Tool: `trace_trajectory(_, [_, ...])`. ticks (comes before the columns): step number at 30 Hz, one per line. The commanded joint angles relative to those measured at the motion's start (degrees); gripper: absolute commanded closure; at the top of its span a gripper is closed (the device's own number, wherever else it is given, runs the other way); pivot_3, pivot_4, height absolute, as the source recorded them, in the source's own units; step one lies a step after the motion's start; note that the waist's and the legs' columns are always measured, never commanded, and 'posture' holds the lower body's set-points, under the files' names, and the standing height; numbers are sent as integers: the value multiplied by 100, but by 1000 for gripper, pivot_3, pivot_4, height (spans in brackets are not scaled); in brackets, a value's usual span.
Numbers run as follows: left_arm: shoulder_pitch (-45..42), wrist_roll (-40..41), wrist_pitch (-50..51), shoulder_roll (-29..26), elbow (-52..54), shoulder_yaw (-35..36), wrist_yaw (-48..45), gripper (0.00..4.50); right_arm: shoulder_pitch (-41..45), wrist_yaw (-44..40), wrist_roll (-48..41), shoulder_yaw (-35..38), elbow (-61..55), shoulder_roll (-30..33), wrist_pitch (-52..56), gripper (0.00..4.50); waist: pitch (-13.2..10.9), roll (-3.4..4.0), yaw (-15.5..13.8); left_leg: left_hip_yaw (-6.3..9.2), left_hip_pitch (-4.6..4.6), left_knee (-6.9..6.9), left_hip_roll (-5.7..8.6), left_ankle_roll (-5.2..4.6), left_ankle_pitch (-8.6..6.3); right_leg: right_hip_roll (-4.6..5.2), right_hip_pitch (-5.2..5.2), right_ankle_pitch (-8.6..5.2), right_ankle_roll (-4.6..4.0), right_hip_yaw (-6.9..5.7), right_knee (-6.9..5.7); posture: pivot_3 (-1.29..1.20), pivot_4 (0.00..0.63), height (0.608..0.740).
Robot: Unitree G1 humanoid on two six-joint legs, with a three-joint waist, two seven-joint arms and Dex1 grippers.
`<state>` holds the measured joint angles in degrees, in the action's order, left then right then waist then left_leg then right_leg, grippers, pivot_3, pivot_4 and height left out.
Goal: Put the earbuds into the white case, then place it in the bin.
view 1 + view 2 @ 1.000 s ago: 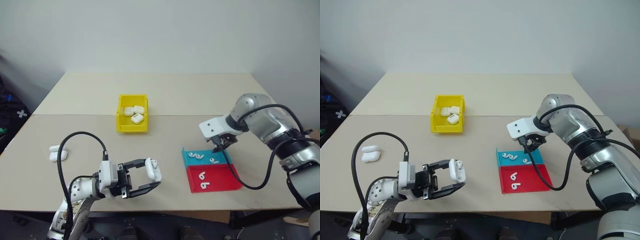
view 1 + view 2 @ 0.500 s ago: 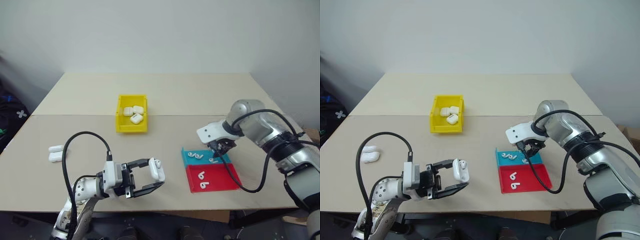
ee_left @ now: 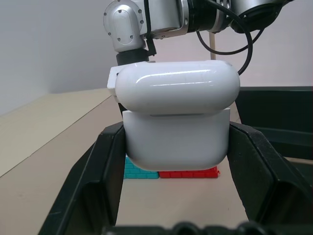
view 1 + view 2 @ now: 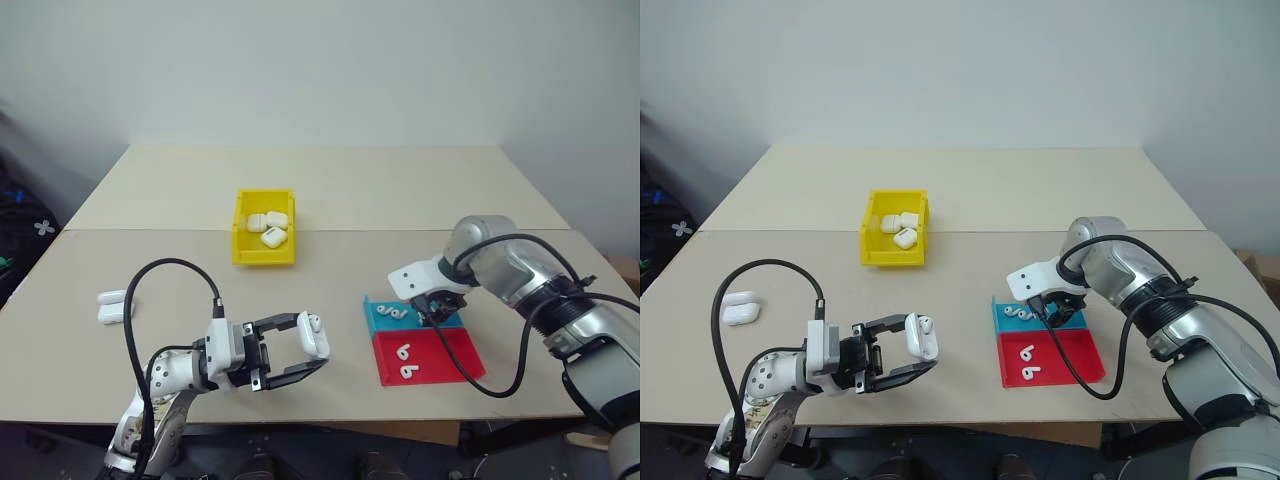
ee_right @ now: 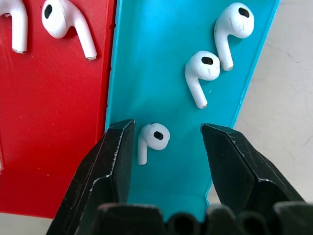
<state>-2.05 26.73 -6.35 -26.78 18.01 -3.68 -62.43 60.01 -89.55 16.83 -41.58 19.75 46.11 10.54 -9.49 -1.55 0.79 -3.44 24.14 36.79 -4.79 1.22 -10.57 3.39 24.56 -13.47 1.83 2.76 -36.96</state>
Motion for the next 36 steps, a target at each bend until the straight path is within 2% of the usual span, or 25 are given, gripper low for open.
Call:
trace_trajectory(1, [-65, -19, -157, -7, 79, -21, 0, 1721, 29, -187, 132, 191, 44, -1, 3, 1763, 0, 0, 1, 0, 0, 0, 0, 0, 0, 0, 0, 0, 0, 0, 0, 0, 150, 740])
trace_trajectory(34, [-58, -138, -269, -10, 17, -99, -19, 1721, -102, -143, 377, 418, 161, -119, -218, 1763, 0, 1, 2, 0, -1, 2, 0, 0, 0, -1, -1, 1, 0, 0, -3, 0, 150, 740])
trace_trajectory(36, [-54, -134, -263, -16, 25, -98, -21, 1721, -117, -132, 366, 425, 160, -123, -244, 2155, 0, 1, 3, 0, -1, 2, 0, 0, 0, -1, -1, 1, 0, 0, -3, 0, 150, 740])
